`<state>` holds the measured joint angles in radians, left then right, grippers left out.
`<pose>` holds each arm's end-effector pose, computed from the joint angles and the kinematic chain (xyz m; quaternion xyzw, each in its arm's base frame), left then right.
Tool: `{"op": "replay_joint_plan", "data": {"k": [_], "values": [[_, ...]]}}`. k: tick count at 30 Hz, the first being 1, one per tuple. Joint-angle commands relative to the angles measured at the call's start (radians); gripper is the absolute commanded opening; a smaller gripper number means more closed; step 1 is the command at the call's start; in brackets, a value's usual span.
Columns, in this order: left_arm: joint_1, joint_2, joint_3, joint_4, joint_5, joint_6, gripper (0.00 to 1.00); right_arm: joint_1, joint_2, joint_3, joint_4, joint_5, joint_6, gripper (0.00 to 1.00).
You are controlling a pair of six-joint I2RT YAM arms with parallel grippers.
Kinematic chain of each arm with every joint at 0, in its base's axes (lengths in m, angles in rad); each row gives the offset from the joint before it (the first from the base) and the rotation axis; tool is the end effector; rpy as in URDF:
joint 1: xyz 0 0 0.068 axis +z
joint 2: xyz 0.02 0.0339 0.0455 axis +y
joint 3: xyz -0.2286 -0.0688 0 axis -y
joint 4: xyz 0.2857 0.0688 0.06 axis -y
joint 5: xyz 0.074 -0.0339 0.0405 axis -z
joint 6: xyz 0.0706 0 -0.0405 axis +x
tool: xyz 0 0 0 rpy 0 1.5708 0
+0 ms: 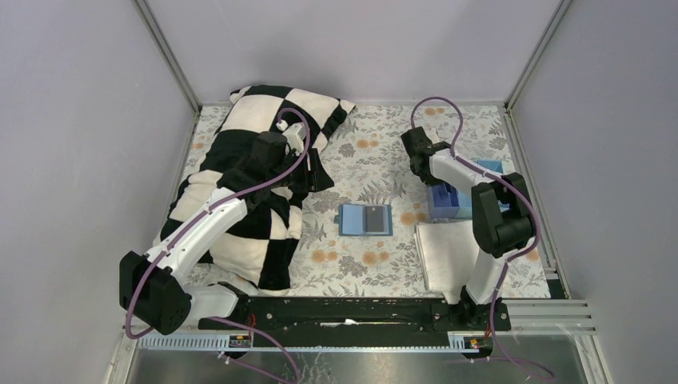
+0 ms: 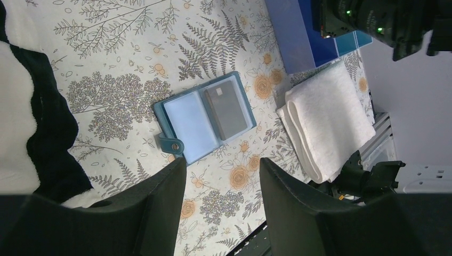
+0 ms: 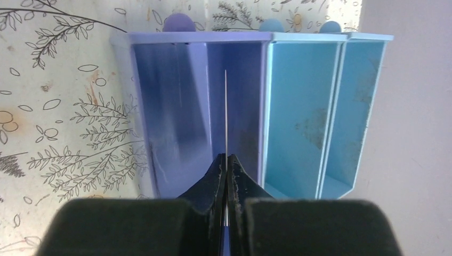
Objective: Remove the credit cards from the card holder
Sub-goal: Place the credit card in the storage box.
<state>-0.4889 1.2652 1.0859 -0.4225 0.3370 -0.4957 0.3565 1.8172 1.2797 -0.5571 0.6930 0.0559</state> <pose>0.3059 -0.1892 0.2600 0.0751 0.8726 -0.3478 0.3345 0.4006 0.1011 0.1264 -0.0577 0.9157 -0.2776 0.2847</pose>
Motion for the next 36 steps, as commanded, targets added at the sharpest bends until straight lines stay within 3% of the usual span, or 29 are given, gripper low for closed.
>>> {"op": "replay_joint_plan", "data": {"k": [1, 20, 27, 36], "values": [[0.003, 0.002, 0.029, 0.017, 0.016, 0.014, 0.57, -0.005, 0.055, 0.014, 0.04, 0.032, -0.03, 0.0], [0.002, 0.011, 0.033, 0.023, 0.029, 0.014, 0.58, -0.018, 0.123, 0.011, 0.041, -0.058, -0.005, 0.13], [0.002, 0.012, 0.02, 0.033, 0.012, -0.013, 0.58, -0.017, 0.085, 0.003, 0.044, -0.117, -0.001, 0.26], [0.001, 0.014, 0.002, 0.054, 0.039, -0.029, 0.58, -0.016, 0.021, 0.005, 0.015, -0.168, 0.009, 0.26]]}}
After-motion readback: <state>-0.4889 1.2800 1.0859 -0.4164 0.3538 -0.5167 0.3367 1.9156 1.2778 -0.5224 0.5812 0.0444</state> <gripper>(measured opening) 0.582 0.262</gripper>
